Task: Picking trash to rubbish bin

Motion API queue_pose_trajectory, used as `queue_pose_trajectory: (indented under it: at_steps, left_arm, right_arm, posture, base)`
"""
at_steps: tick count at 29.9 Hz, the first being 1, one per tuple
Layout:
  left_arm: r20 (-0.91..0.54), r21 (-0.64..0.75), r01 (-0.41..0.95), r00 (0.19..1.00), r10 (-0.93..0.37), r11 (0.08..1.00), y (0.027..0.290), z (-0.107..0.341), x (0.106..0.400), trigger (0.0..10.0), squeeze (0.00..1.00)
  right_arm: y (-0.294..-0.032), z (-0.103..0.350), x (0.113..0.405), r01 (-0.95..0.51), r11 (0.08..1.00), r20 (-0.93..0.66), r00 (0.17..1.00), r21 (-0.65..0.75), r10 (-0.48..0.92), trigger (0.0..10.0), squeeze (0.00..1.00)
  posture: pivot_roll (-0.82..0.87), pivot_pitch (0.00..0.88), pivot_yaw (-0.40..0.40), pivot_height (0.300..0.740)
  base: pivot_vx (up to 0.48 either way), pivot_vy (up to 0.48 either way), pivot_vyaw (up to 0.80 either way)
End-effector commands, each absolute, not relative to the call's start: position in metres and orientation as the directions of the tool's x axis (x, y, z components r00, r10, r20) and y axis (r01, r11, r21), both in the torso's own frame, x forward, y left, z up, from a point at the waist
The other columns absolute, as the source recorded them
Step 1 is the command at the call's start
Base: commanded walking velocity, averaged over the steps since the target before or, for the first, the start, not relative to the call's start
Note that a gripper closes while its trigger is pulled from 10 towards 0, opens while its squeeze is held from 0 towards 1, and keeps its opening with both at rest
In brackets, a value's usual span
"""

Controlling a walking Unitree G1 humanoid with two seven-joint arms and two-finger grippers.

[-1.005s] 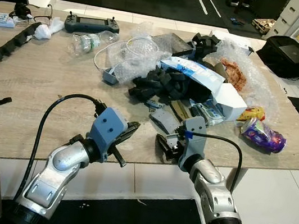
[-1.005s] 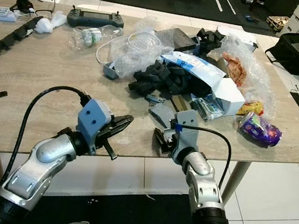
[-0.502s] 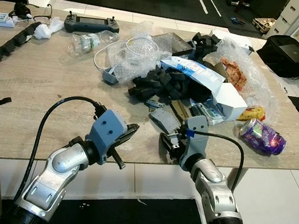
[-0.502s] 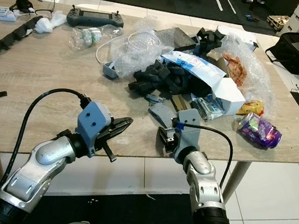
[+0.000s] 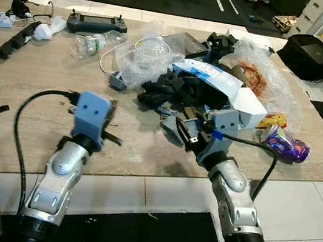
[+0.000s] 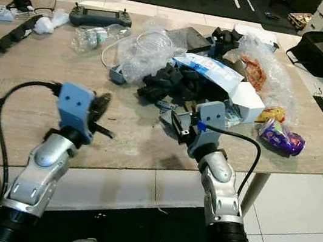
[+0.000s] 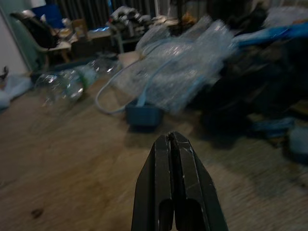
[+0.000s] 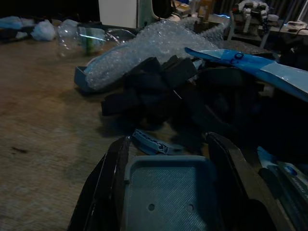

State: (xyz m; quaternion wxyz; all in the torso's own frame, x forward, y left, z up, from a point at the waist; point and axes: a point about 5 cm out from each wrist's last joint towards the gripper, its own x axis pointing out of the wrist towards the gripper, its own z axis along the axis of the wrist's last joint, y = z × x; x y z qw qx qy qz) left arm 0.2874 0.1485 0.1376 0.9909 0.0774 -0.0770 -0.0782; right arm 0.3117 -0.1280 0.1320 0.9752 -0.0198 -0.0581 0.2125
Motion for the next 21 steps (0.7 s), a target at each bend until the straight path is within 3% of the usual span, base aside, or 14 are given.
queue_pose_trajectory:
  at_steps: [1,21]
  left_arm:
    - [0.098,0.178,0.143,0.982,-0.163,0.973,0.1470,0.1291,0.2875,10.0,0.00]
    - [0.088,0.185,0.105,0.989,-0.122,0.977,0.1463,0.1281,0.2912,10.0,0.00]
  right_arm:
    - [-0.1262,0.1336,0.3112,-0.423,0.902,0.109,0.896,-0.085,0.431,10.0,0.00]
    - [-0.1276,0.1273,0.3122,-0.400,0.909,0.085,0.908,-0.120,0.410,10.0,0.00]
  posture:
    - [0.05,0.036,-0.074,0.740]
    - [0.04,0.049,-0.076,0.740]
  base:
    - [0.000,0.000,-0.62]
    - [0.000,0.000,-0.79]
